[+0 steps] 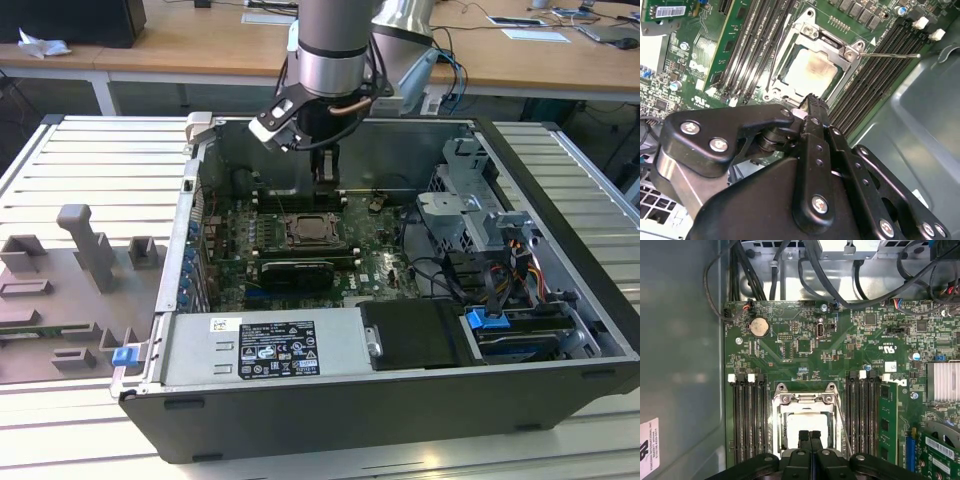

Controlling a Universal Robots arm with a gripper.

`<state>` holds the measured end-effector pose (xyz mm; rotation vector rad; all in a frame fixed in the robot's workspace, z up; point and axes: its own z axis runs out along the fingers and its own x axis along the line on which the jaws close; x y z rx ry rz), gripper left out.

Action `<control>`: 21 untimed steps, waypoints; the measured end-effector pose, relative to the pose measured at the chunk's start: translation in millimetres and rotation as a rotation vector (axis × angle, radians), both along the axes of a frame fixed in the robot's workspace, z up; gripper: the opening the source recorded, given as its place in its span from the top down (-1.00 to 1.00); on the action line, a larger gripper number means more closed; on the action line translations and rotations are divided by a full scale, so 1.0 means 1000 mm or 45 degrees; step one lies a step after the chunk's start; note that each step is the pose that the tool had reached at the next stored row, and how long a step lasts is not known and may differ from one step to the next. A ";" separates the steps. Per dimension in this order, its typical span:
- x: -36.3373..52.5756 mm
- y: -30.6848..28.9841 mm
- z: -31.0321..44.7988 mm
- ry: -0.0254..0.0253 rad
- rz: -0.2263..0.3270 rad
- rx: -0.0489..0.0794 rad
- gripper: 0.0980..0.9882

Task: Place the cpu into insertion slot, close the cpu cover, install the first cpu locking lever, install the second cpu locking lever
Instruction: 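Install the first cpu locking lever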

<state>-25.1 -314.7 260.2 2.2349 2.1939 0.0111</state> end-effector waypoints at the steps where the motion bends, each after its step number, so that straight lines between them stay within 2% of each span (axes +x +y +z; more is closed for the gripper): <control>1: 0.0000 0.0000 0.0022 0.0000 0.000 -0.001 0.98; 21: 0.0000 0.0006 0.0175 0.0000 0.000 -0.022 0.98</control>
